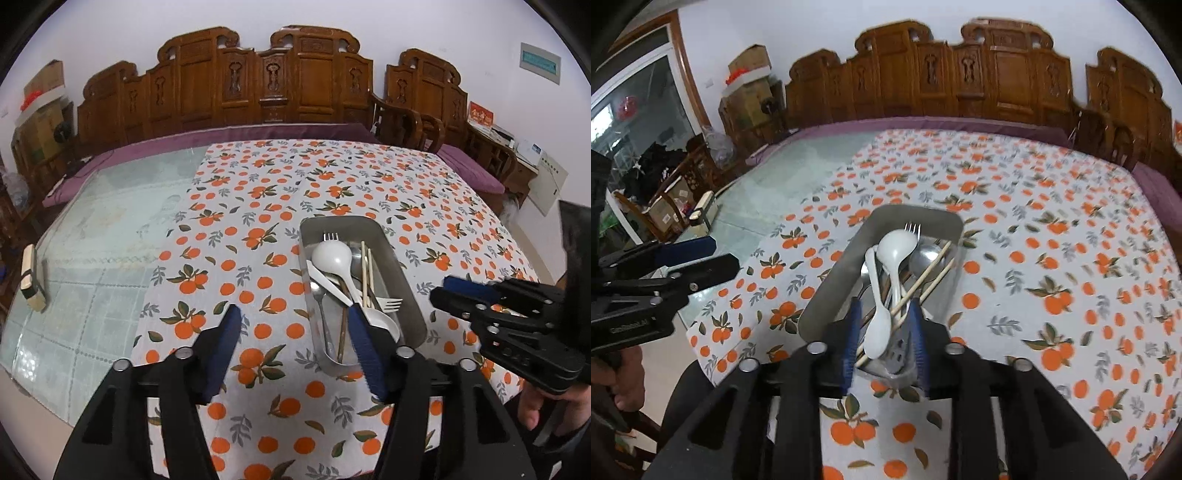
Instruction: Organize utensils
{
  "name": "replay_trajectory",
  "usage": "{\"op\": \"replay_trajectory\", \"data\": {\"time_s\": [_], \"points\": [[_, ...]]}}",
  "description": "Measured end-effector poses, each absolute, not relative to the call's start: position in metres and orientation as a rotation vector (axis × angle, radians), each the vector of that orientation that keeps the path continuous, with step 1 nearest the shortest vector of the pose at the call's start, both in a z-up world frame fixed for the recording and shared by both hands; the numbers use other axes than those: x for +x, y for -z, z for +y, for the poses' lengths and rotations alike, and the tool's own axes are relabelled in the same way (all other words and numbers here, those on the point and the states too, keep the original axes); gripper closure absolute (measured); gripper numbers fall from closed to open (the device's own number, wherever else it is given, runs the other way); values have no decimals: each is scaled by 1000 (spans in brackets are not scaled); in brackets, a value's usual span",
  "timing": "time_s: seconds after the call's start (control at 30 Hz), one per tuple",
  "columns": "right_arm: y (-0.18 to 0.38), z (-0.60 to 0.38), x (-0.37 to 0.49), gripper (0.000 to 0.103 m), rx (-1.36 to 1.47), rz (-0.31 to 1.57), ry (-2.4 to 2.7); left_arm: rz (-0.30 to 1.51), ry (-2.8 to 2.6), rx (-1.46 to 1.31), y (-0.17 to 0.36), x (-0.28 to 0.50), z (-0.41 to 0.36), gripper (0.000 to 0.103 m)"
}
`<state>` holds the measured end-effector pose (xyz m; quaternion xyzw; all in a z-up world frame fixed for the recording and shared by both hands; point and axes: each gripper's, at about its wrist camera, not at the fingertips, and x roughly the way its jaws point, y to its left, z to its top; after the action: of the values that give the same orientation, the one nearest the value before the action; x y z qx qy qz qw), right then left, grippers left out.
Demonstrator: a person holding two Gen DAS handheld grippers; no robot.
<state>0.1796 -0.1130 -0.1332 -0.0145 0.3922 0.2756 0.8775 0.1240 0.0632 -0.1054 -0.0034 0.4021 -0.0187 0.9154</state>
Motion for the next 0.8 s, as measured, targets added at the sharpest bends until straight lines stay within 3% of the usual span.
{"op": "replay_trajectory", "data": {"time_s": [0.07,0.17,0.33,0.8], "points": [[126,-121,170,53,-33,795,-560,813,27,-4,102,117,59,24],[114,-136,152,26,-43,748,-522,786,24,-6,96,106,55,15],[100,-160,129,3,-35,702,-463,774,20,-6,91,90,47,8],[60,-211,81,3,-10,602,-332,701,44,-15,55,55,15,8]]}}
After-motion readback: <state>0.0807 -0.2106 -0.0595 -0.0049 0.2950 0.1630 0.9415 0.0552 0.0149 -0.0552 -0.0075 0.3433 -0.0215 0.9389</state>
